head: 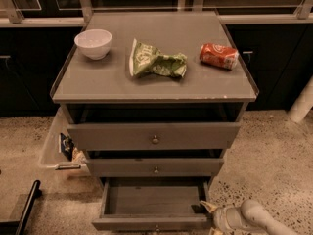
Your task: Open bottom drawer
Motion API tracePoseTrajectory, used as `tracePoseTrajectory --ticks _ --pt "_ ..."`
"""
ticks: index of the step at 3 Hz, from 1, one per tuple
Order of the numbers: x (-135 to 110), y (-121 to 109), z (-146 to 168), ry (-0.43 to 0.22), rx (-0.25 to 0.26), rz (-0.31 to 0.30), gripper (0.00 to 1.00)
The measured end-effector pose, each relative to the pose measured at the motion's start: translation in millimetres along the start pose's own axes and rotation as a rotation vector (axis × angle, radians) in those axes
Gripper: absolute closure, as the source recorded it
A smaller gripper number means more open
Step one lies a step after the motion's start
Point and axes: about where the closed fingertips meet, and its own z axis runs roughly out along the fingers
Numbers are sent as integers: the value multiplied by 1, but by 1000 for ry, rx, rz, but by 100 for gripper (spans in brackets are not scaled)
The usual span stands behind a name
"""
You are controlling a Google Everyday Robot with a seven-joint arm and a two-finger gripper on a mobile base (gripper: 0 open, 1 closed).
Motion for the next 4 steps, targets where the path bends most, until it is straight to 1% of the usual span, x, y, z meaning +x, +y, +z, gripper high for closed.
tracePoseTrajectory --ticks 1,2,3,4 --pt "-8 -6 -9 -18 5 -16 0" --pt "-17 -10 -25 -19 10 -41 0" --pt "-23 -10 -50 -13 31 -65 0" --pt "-28 -6 -77 -4 53 -89 0"
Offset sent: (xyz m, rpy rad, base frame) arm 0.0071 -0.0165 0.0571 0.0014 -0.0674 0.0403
